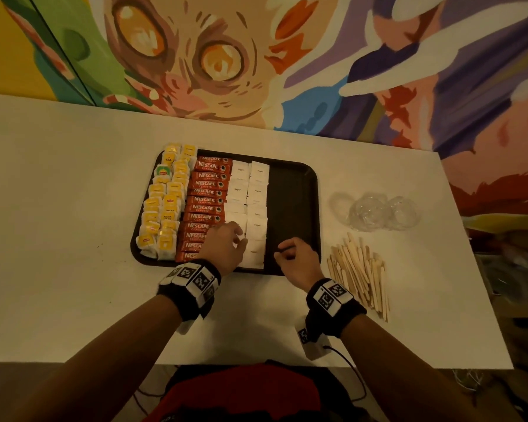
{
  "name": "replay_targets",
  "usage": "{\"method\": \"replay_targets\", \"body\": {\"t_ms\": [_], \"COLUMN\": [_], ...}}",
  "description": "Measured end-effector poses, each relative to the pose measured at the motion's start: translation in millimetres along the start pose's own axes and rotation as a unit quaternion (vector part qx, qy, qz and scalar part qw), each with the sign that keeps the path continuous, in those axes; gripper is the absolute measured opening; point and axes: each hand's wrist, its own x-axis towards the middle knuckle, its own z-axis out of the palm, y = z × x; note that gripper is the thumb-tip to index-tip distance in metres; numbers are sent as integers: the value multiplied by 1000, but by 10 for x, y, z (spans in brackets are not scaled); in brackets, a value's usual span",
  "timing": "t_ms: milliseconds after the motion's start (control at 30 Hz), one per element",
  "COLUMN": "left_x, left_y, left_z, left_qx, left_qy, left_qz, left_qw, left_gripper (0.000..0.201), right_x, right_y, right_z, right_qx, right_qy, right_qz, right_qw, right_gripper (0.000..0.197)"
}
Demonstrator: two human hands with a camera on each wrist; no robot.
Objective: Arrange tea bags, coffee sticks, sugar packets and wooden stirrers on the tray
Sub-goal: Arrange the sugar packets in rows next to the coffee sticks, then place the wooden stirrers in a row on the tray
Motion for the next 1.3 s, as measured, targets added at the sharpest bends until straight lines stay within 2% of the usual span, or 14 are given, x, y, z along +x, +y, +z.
{"method": "replay_targets", "body": {"t_ms": [233, 333, 467, 567, 733, 800, 900, 1100, 1300], "left_x": [-175, -252, -318, -315, -237, -208, -197, -193, -191], "left_y": [548, 764, 1123, 1420, 1801, 1878, 1962, 2016, 2025], "left_z": [227, 447, 829, 1110, 1486, 1603, 1692, 1773, 1755], "left_qx": [-60, -83, -78, -47, 53, 74, 99, 109, 125], "left_qy": [-93, -142, -185, -192, -186, -181, -167, -165, -168], "left_qz": [83, 84, 71, 39, -34, -57, -80, -80, -98], "left_qw": [990, 983, 977, 980, 980, 979, 978, 977, 973], "left_gripper": [12, 11, 13, 24, 49, 51, 52, 33, 28], "right_x": [-110, -151, -117, -44, 21, 37, 46, 7, 7], "right_y": [404, 650, 1022, 1220, 1301, 1320, 1357, 1446, 1523], "right_z": [-657, -977, -1310, -1442, -1532, -1534, -1549, -1604, -1634], "right_qx": [2, -18, -49, -101, -158, -170, -157, -113, -90], "right_qy": [110, 145, 145, 127, 55, 36, 30, 31, 51], "right_qz": [2, 33, 83, 116, 171, 171, 150, 118, 60], "right_qw": [994, 989, 985, 980, 971, 970, 976, 986, 993], "right_gripper": [9, 10, 14, 33, 81, 88, 75, 39, 29]}}
